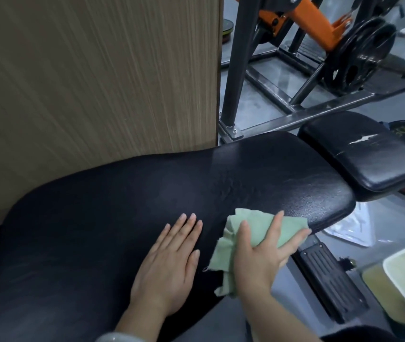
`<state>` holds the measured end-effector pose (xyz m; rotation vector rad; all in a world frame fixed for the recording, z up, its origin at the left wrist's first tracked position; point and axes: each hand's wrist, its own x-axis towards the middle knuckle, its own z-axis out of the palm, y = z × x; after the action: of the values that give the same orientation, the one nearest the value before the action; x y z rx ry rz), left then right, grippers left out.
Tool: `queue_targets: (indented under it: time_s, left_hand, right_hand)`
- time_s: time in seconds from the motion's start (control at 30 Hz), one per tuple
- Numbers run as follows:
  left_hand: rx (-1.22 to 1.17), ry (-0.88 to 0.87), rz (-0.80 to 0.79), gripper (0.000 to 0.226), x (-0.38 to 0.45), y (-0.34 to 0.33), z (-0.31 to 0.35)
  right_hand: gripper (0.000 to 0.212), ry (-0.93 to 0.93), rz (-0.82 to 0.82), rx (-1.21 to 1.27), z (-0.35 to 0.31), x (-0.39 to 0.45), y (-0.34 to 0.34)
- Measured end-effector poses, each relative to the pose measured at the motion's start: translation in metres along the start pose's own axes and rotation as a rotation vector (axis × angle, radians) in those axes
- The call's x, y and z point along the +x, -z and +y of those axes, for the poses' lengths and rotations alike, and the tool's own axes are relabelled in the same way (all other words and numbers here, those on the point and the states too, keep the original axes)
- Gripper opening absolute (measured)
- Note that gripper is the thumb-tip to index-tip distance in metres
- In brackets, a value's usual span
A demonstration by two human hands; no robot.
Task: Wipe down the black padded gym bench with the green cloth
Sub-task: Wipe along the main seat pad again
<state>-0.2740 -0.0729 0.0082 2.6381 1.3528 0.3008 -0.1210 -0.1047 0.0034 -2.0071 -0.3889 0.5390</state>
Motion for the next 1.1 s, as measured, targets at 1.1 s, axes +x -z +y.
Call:
queue_targets:
  time_s: [1.1]
  left_hand:
    - [-0.041,0.011,0.045,0.049,0.002,-0.003,0.000]
  right_hand:
    - [0.076,-0.103,-0.011,0.056,-0.008,-0.029,-0.009]
